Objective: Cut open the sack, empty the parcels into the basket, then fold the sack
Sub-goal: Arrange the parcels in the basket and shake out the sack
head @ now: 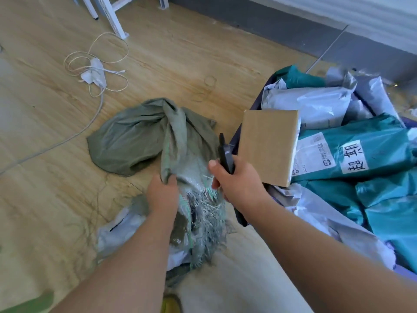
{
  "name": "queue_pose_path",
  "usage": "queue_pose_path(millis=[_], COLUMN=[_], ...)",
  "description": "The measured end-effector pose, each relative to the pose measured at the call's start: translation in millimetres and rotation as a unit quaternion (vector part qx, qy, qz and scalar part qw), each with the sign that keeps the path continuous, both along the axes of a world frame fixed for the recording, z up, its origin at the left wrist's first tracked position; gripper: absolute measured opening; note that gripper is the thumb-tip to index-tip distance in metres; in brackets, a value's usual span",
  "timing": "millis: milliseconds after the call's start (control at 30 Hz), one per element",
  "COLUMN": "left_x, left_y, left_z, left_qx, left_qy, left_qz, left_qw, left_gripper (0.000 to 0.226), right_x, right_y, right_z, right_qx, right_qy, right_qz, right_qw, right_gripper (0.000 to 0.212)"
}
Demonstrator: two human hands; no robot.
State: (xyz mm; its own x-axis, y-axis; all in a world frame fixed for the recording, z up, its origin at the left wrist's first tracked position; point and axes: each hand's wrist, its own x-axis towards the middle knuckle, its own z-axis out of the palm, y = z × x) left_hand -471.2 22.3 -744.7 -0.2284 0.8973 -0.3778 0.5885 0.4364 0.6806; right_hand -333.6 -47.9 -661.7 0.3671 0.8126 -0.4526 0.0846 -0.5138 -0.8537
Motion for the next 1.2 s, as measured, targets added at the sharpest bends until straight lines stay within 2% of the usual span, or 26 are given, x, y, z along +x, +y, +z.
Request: queue_pose_path(millis=[67,133,300,367,500,700,800,933,1100,1200], left_x=[-2.4,-5.5,-6.9,-10.1,-19.1,-11.4,1.4,18.8,40.0,54.0], left_y=[-21.3,-30.0,-11.2,-7.1,-9.5,-5.3,-0.2,3.4,6.1,2.1], left_z=[22.6,48.0,135.0,178.5,261.9,381.6,438.6,511.7,579.5,618.2], left_qx=[0.036,0.088,0.149,0.161,0.181,0.200,0.212,0.241,0.245,0.227], left_qy=[-0.011,-0.025,0.014,0.015,-0.035,-0.100,-0.139,-0.186,-0.225,-0.258], left_qz=[0.048,0.073,0.071,0.071,0.072,0.053,0.048,0.021,-0.011,-0.022], left_qw=[0.998,0.993,0.986,0.984,0.980,0.973,0.966,0.952,0.943,0.939], left_gripper=[0.007,0.017,0.041,0.044,0.032,0.014,0.005,0.011,0.020,0.024], right_x=[-3.0,-2.9,5.8,9.4,13.5,9.3,11.2,14.0,24.5,35.1], right_y=[-9.7,-18.7,-46.8,-54.6,-62.5,-60.7,-62.9,-81.7,-89.6,-88.1], right_z=[8.1,19.5,61.4,91.9,157.2,251.8,291.3,332.8,388.0,421.7], right_qx=[-0.008,-0.017,-0.052,-0.061,-0.069,-0.082,-0.090,-0.117,-0.116,-0.086], right_qy=[0.019,0.040,0.020,0.012,-0.010,-0.026,-0.072,-0.082,-0.098,-0.098], right_qz=[-0.002,-0.005,-0.024,-0.020,-0.002,0.030,0.001,-0.080,-0.168,-0.231], right_qw=[1.000,0.999,0.998,0.998,0.998,0.996,0.993,0.986,0.974,0.964], right_gripper=[0.018,0.013,0.010,0.012,0.011,0.041,0.039,0.031,0.044,0.060])
